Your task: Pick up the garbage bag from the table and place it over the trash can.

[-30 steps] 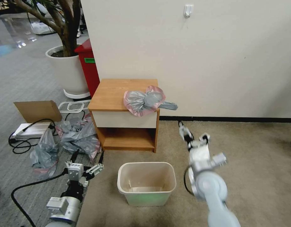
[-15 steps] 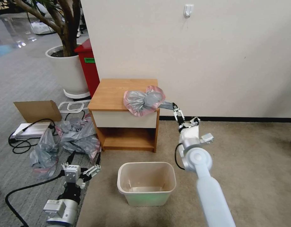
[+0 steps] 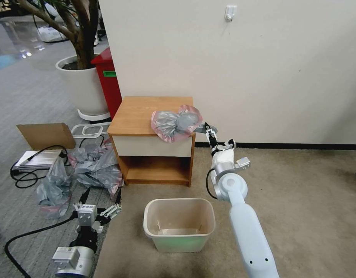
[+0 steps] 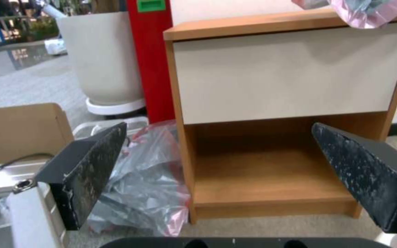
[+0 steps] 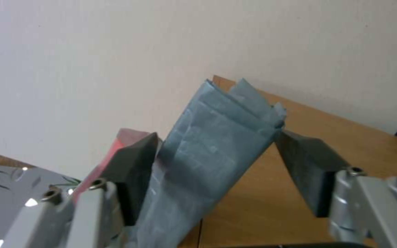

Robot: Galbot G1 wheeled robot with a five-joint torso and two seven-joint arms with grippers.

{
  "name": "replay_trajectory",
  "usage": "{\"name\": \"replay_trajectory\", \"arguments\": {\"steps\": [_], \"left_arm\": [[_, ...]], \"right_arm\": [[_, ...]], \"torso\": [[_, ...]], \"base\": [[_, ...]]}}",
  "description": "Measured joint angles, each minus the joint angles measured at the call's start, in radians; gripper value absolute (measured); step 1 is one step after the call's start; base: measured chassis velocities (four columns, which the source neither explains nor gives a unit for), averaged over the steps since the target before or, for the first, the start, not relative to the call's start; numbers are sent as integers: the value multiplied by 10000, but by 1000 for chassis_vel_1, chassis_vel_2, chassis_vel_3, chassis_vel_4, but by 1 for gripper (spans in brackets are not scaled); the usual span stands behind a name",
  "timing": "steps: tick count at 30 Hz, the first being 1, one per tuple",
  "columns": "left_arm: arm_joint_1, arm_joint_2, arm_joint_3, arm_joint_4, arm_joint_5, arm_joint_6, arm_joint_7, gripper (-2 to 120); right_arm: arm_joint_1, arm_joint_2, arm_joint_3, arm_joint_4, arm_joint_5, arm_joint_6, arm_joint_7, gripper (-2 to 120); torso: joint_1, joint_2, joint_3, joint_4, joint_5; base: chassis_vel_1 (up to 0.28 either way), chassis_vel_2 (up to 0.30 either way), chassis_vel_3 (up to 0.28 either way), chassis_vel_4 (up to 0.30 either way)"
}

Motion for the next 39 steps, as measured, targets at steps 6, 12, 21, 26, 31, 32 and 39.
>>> {"name": "replay_trajectory", "arguments": {"steps": [6, 12, 21, 26, 31, 32, 39], "left_arm": [[15, -20, 33, 22, 4, 0, -22, 100], [18, -5, 47, 34, 3, -3, -70, 100], [21, -1, 103, 41, 13, -4, -239, 100], [30, -40, 101, 12, 17, -6, -245, 100], [16, -130, 60, 6, 16, -33, -248, 100], [9, -172, 60, 16, 13, -44, -250, 100], [-19, -275, 56, -38, -26, -110, -300, 100]], "right_arm": [[3, 107, 24, -66, -136, 25, -58, 44], [-58, 111, 39, -77, -246, 64, -139, 19], [-95, 111, 43, 90, -269, 85, -154, 0], [-273, 117, -99, 487, -199, 84, -3, 0], [-909, -193, -684, 1886, -250, -407, 1281, 0], [-1137, -324, -853, 2237, -332, -554, 1629, 0], [-2129, -1143, -1716, 3395, -881, -1488, 3280, 0]], "torso": [[0, 0, 0, 0, 0], [0, 0, 0, 0, 0], [0, 0, -1, 0, 0], [0, 0, 0, 0, 1], [0, 0, -1, -1, 1], [0, 0, -1, 1, 0], [0, 0, -2, -2, 1]], "base": [[0, 0, 0, 0], [0, 0, 0, 0], [0, 0, 0, 0], [0, 0, 0, 0], [0, 0, 0, 0], [0, 0, 0, 0], [0, 0, 0, 0]]}}
